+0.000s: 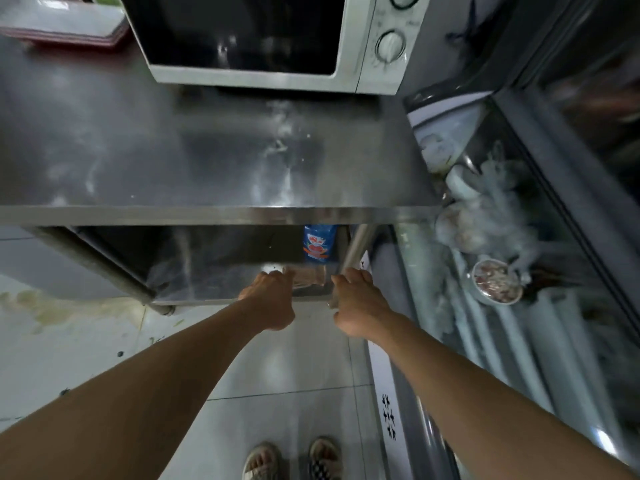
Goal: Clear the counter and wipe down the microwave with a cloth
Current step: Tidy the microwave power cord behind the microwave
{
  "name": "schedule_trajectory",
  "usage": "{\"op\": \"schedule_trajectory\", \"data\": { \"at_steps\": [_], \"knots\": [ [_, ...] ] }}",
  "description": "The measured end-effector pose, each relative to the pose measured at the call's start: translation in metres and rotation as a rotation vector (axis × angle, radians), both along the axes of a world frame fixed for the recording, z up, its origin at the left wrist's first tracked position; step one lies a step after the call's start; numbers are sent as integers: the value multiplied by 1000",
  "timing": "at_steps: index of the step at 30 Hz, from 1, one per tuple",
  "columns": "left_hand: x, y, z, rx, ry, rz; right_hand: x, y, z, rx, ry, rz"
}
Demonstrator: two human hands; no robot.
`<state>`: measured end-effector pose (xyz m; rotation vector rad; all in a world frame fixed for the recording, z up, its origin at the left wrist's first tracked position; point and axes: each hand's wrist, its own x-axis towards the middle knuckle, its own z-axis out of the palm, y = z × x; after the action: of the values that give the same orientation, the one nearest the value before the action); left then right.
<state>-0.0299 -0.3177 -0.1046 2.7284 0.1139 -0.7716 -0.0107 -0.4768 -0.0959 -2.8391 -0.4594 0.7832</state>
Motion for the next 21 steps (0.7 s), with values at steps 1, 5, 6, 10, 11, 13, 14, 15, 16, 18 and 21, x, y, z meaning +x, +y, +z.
{"op": "schedule_trajectory", "data": {
  "at_steps": [1, 5, 6, 10, 11, 13, 14, 15, 16, 18, 21],
  "knots": [
    [0, -2, 14, -7, -8, 5, -1, -2, 14, -3, -11, -2],
    [5, -10, 76, 2, -47, -29, -2, -8, 67, 9, -61, -23],
    [7, -13, 92, 4, -54, -39, -2, -10, 81, 12, -75, -27],
    [15, -19, 149, 1, -117, -64, 2, -19, 135, 22, -140, -38],
    [16, -20, 162, 5, -137, -71, 3, -23, 147, 20, -157, -39],
    [18, -25, 187, 4, -167, -80, 7, -30, 171, 40, -181, -61],
    [19, -29, 200, 13, -181, -88, 9, -35, 184, 55, -195, -69],
    [21, -32, 211, 25, -193, -98, 11, -38, 194, 65, -205, -76],
    [22, -35, 221, 33, -204, -107, 13, -42, 203, 75, -211, -84],
    [24, -43, 241, 37, -240, -116, 16, -50, 223, 99, -226, -94],
    [28, -55, 269, 42, -299, -113, 21, -65, 252, 95, -263, -96]
  ]
}}
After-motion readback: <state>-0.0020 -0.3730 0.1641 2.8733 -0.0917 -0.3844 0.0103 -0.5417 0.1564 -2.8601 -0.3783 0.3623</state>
